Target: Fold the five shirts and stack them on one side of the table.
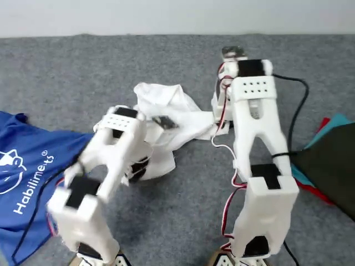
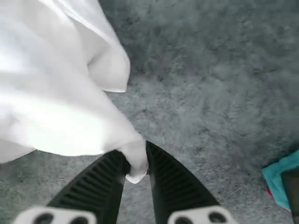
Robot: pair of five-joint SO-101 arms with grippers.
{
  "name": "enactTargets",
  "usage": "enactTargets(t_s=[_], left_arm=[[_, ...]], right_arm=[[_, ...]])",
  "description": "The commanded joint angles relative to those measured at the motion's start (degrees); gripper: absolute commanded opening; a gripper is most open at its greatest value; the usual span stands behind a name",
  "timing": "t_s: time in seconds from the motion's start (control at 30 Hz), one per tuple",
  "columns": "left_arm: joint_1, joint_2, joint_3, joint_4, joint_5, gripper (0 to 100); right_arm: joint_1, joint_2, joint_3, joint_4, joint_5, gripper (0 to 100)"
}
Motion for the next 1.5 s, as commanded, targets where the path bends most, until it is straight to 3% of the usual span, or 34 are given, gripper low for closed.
enactTargets(t_s=[0.0,0.13,0.3,0.73,0.9,1.2,1.47], left_arm=[[-0.9,-17.2,-0.6,2.7,-0.5,1],[-4.9,-32.6,-0.6,1.8,1.6,1],[-12.9,-46.4,-0.6,-3.1,4.2,1],[-23.9,-64.8,-0.7,-22.8,4.4,1],[-24.6,-69.3,-1.4,-25.3,4.1,1],[-24.1,-70.7,-14.2,-25.5,3.8,1],[-21.4,-70.7,-27.9,-27.1,-3.9,1]], right_arm=[[2.0,-7.0,-1.4,2.2,0.8,0.9],[4.1,-11.8,-1.4,2.2,1.2,0.9],[8.0,-18.2,-1.4,2.2,7.7,0.9],[14.6,-36.9,-1.4,-12.7,28.0,0.8],[14.6,-42.2,-1.4,-16.5,31.6,0.8],[14.7,-52.4,-1.1,-26.2,31.6,0.8],[17.3,-61.8,-1.0,-26.2,31.3,0.8]])
